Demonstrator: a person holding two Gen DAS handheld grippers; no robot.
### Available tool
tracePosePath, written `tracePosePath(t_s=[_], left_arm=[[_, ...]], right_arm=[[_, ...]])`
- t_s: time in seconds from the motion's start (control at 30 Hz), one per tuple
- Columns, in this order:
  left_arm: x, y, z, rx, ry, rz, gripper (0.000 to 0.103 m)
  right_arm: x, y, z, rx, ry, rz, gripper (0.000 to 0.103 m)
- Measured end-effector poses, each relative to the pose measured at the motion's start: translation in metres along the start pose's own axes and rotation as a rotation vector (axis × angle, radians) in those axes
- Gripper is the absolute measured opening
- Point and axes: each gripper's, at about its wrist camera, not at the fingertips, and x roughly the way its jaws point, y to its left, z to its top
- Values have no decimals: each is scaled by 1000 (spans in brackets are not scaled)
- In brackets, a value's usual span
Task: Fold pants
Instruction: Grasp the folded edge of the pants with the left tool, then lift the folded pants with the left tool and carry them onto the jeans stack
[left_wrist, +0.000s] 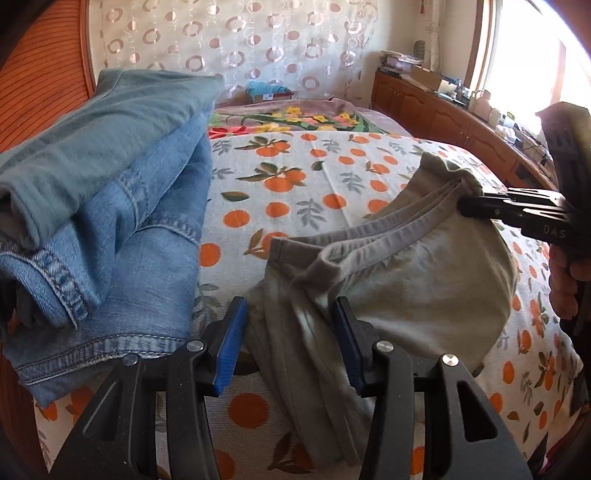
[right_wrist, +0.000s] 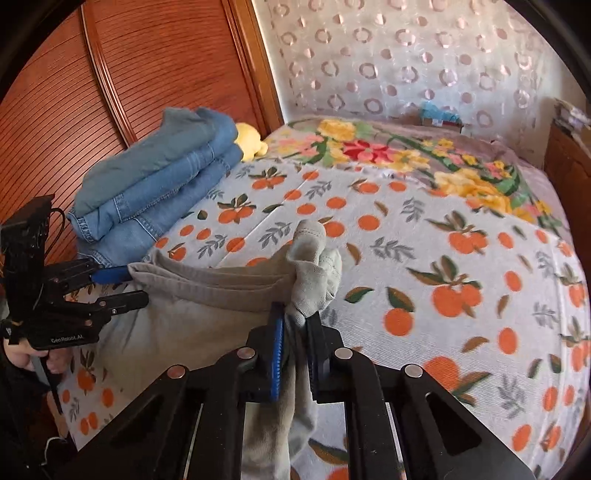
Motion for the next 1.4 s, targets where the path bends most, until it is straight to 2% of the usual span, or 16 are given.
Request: tracePosePath(t_s=[0.2,0.4,0.67,0.77,0.83,1.03,1.2,1.4], left_arm=[[4,-3,6,8,1,2,49],[14,-1,12,-3,20,-12,49],[17,-1,12,-24,-6,-18,49],[16,-6,10,-6,-11,-45,39],[15,-9,9,6,-11,-59,27],[16,-7,12,0,0,-137,14],[0,-9,11,1,-43,-163,10],[-46,-10,14,-7,-150,-192,10]], right_arm=[[-1,-1,-12,-17,20,-69,11],[5,-1,-15,-19,37,-82,11],[8,-4,-17,-27,31,-86,11],[7,-4,-19,-25,28,-88,11],[6,-4,-19,-25,28,-89,11],[7,-7,-19,-6,29,-72,12],[1,-8,-17,9,2,-61,11],[-32,2,-2,3,-121,-52,10]])
